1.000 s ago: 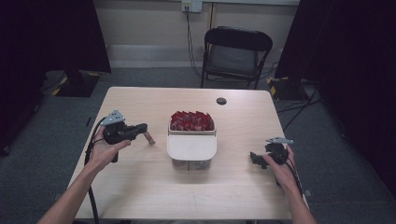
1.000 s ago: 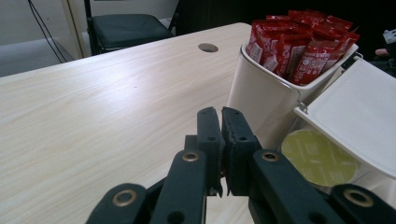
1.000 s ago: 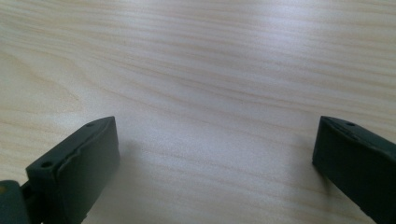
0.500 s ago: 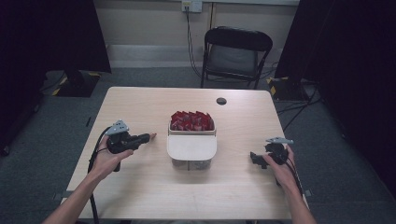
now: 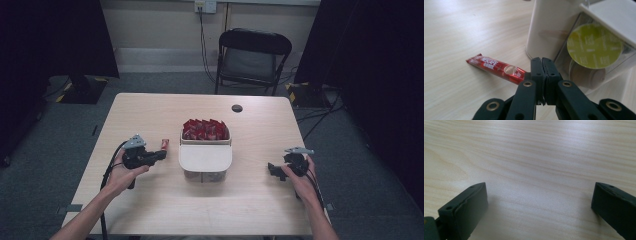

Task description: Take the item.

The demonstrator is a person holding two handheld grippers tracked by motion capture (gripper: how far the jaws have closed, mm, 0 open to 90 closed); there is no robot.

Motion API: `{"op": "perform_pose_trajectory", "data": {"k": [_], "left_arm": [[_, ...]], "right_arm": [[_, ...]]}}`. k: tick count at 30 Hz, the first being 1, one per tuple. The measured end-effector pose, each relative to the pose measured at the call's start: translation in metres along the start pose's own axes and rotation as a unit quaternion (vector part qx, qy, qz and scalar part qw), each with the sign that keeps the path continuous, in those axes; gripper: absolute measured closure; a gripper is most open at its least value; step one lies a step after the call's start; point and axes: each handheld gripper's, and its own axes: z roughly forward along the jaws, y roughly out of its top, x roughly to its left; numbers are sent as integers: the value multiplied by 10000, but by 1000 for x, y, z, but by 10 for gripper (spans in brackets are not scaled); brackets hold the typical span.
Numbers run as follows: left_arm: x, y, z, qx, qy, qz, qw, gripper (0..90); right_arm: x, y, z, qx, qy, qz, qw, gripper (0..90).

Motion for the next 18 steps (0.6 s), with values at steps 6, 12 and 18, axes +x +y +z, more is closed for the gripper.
{"op": "perform_pose_trajectory", "data": {"k": [6,12,18], "left_arm": [[-2,-5,8,164,-83,-34,9998,890],[-2,-8,13,238,-121,-91,9996,882],[-5,-7,15,199,-192,-129,9995,848]], "right_arm": [[0,0,0,0,2,-1,10000,0],[0,0,0,0,2,-1,10000,0],[0,0,0,-1,2,-3,10000,1]]}}
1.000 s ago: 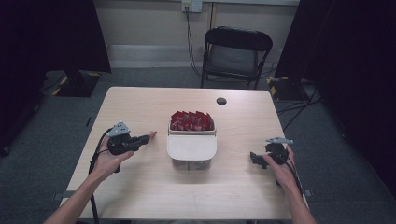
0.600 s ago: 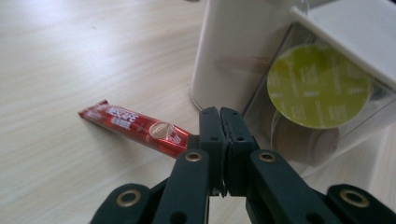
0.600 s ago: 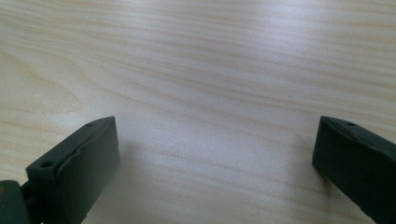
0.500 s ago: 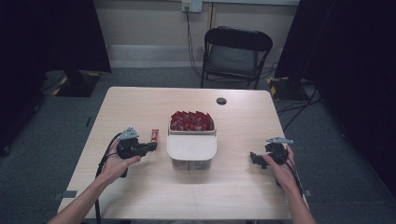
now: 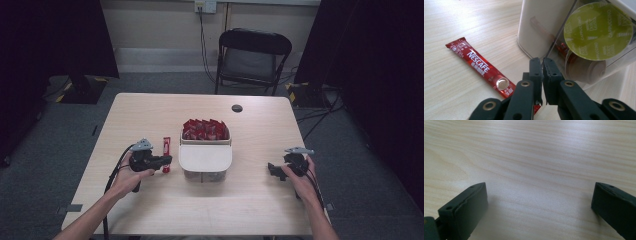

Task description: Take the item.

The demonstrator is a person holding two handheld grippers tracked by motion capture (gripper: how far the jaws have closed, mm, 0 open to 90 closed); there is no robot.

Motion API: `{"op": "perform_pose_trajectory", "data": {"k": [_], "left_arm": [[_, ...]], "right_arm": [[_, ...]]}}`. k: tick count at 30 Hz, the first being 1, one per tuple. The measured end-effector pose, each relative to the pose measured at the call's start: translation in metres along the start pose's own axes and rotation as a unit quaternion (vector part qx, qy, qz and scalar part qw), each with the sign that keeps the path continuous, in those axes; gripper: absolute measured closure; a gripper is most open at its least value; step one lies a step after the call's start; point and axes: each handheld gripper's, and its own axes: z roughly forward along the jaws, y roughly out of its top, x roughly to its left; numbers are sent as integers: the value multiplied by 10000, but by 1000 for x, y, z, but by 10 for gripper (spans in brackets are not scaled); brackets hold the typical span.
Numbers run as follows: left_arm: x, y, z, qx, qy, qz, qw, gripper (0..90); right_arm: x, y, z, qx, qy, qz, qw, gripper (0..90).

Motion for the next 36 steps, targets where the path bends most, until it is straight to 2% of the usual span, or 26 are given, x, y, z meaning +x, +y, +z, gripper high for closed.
{"op": "perform_pose_trajectory", "data": {"k": [6,7,8,9,12,14,18,21,23,25,27,36], "left_arm": [[1,3,-5,-164,64,-84,9998,719],[1,4,-6,-190,75,-79,9998,719],[0,5,-10,-305,118,-155,9993,651],[0,5,-10,-305,118,-155,9993,624],[1,7,-16,-421,185,-183,9988,594],[1,9,-19,-448,304,-181,9984,547],[0,11,-29,-510,300,-164,9981,456],[1,11,-32,-564,381,-159,9976,383],[4,11,-36,-594,444,-179,9971,372],[6,12,-40,-618,395,-223,9971,346],[8,12,-43,-659,415,-262,9966,275],[21,12,-60,-748,685,-331,9943,236]], "right_arm": [[0,0,0,1,-1,3,10000,0],[0,0,0,1,-1,3,10000,0],[0,0,0,-1,0,0,10000,0],[0,0,0,-1,0,0,10000,0],[0,0,0,1,0,3,10000,0],[0,0,0,0,0,1,10000,0],[0,0,0,-2,-1,4,10000,1],[0,0,0,-1,0,4,10000,1],[0,0,0,0,0,6,10000,1],[0,0,0,3,5,1,10000,1],[0,0,0,2,5,0,10000,1],[0,0,0,3,5,1,10000,1]]}}
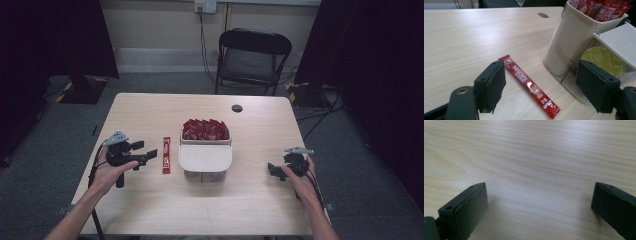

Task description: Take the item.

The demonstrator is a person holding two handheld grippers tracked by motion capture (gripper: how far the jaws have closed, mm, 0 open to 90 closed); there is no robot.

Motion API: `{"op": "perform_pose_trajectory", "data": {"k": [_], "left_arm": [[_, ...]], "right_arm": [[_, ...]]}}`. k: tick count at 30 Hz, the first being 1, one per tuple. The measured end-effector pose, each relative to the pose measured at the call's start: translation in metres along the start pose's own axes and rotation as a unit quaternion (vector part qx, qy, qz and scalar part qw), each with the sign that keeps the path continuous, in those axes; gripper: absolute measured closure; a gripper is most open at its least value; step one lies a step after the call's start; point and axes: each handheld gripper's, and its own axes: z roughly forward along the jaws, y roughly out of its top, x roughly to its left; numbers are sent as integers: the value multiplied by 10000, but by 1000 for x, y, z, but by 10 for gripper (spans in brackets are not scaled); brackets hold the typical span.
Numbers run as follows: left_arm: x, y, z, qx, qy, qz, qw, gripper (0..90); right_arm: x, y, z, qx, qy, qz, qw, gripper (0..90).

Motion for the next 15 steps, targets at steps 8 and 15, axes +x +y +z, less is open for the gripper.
{"op": "perform_pose_trajectory", "data": {"k": [8,15], "left_arm": [[14,3,-8,-12,328,5,9995,161],[29,-1,-12,168,805,36,9966,152]], "right_arm": [[0,0,0,0,1,0,10000,1],[0,0,0,0,1,0,10000,1]]}}
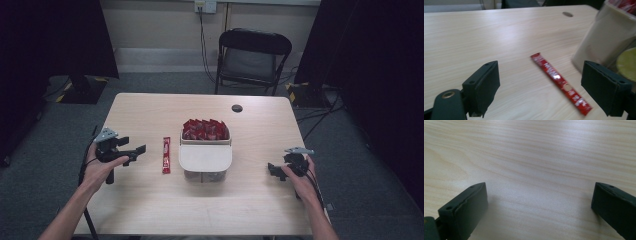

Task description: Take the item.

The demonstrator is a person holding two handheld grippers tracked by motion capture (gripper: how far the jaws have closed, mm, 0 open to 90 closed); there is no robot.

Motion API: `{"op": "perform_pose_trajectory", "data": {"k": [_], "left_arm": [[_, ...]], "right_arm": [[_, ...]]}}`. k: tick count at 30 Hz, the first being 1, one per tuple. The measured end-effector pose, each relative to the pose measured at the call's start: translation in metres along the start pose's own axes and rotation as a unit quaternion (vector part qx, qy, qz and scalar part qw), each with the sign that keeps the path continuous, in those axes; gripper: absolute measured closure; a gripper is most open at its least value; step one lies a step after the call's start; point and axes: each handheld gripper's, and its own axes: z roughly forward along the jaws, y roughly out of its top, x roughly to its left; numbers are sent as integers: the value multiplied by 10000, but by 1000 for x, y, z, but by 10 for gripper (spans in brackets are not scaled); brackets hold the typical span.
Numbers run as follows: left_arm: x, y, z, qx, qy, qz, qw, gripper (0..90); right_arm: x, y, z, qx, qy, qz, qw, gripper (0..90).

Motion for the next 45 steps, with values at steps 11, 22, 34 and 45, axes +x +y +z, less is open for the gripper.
{"op": "perform_pose_trajectory", "data": {"k": [11,22,34,45], "left_arm": [[22,-13,4,343,441,-96,9984,160],[37,-29,16,725,715,-152,9947,152],[48,-43,28,1126,1138,13,9871,153],[51,-47,31,1087,1071,127,9882,140]], "right_arm": [[0,0,0,1,-1,-1,10000,1],[0,0,0,2,0,-2,10000,0],[0,0,0,2,1,1,10000,0],[1,0,0,0,-14,11,10000,1]]}}
